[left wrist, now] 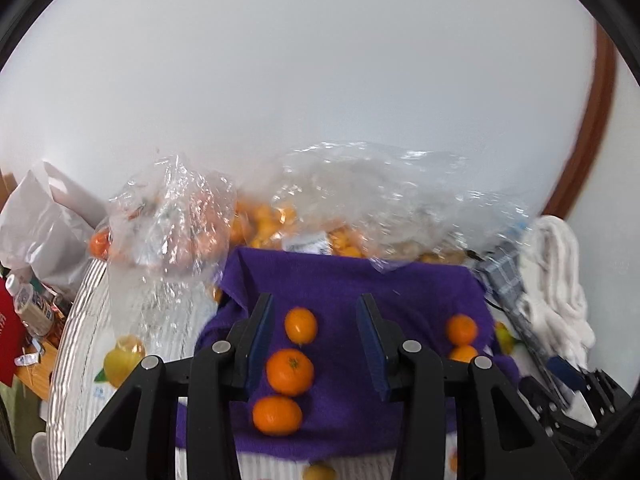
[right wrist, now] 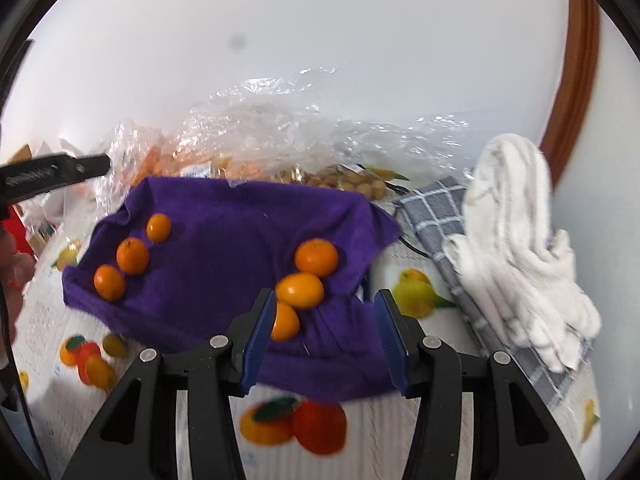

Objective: Organize fruits
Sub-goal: 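Move both open tools back toward the remaining loose fruits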

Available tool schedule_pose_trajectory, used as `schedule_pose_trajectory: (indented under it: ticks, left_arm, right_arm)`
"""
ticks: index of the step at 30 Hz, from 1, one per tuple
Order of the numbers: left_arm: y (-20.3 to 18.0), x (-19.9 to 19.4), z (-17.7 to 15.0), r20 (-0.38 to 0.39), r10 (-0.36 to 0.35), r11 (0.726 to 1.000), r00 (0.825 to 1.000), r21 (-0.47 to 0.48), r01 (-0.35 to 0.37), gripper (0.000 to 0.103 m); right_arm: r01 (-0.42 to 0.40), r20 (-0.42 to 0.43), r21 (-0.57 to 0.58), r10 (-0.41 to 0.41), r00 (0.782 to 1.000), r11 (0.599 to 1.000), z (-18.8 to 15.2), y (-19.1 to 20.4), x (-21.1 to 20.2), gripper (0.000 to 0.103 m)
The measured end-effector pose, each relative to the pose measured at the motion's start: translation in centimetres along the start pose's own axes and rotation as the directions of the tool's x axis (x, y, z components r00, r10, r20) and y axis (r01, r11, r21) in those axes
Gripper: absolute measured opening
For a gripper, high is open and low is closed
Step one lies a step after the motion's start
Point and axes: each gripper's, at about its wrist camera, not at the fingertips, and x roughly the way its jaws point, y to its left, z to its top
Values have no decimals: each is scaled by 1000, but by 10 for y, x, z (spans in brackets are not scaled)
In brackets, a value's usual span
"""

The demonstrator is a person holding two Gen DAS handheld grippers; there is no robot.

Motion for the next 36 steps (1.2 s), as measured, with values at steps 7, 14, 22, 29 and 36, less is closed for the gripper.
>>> schedule_pose_trajectory:
  ticks: [7, 14, 22, 29, 36]
  left_arm:
    - [8, -40, -48, -1, 32, 998, 1000, 52, -31, 40]
    - [33, -69, -97, -64, 5, 1000, 998, 7, -5, 40]
    - [50, -99, -130, -58, 36, 999, 998, 0, -36, 40]
    - [73, -100, -147, -66, 68, 996, 996, -50, -71, 41]
    - [94, -81, -169, -118, 80, 993, 990, -78, -89, 41]
  right_arm:
    - [-65, 34, 68, 63, 997, 996, -24, -7, -36, 50]
    - [-79, 49, 51, 77, 996, 996, -50, 1, -72, 50]
    - [-108, 68, 65, 103, 992, 992, -66, 1, -99, 50]
    - [-129, 52, 71, 126, 991, 989, -78, 4, -96, 50]
    - [-181, -5, 54, 181, 983, 982, -91, 26, -71, 50]
